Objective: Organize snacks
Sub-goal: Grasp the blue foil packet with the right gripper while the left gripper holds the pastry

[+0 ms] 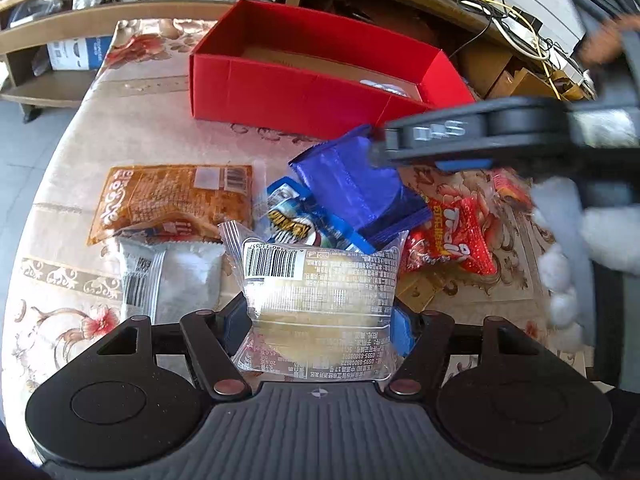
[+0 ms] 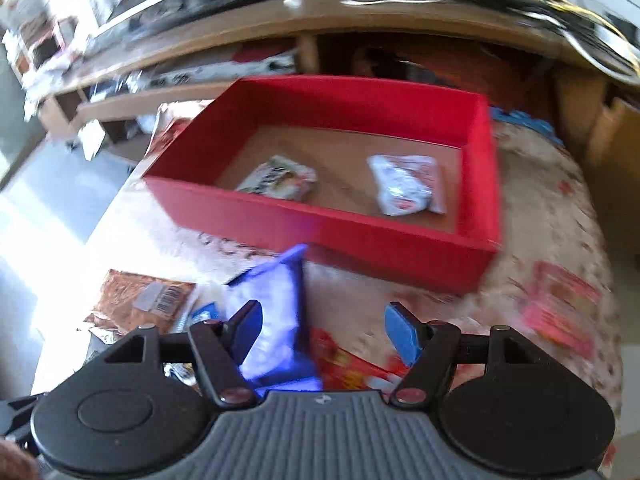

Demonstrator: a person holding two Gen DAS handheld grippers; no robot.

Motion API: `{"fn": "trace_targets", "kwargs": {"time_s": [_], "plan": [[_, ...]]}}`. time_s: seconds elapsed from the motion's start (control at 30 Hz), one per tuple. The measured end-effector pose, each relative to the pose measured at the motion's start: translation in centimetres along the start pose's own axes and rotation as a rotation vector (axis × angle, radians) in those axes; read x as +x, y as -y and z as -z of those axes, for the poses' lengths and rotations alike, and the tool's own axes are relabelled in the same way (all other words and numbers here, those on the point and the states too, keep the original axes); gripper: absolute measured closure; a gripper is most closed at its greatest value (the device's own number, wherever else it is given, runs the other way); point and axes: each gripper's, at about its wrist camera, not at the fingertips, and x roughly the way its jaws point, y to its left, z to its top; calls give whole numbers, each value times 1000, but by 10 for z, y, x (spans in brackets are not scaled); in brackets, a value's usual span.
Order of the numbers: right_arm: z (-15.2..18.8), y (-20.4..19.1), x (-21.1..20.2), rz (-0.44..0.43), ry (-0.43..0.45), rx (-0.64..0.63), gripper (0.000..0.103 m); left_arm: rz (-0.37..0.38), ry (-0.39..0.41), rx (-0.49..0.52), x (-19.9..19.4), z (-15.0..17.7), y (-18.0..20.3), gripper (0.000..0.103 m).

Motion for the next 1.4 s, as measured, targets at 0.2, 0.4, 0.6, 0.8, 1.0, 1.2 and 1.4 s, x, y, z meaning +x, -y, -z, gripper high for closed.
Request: {"fn": "trace_targets", "kwargs": {"time_s": [0.2, 0.4, 0.6, 0.8, 1.0, 1.2, 1.4], "plan": [[-7, -39, 30, 39, -32, -123, 40, 15, -22, -28, 1, 3, -13, 29], [0, -46, 51, 71, -61, -185, 41, 25, -30, -35, 0, 4, -20, 29], [-1, -12, 43, 72, -84, -110, 52, 46, -27, -30, -1, 3, -20, 28], [6, 13, 31, 52, -102, -45, 53, 48, -33, -22, 1, 4, -16, 28], [13, -11, 41, 79, -118, -142, 36, 40, -50, -15, 5, 5, -13, 28], [17, -17, 42, 79, -96, -172, 47, 42, -49, -17, 4, 5, -15, 28], [22, -14, 26, 67, -78, -178, 47, 39, -26, -10, -2, 4, -11, 28]]}}
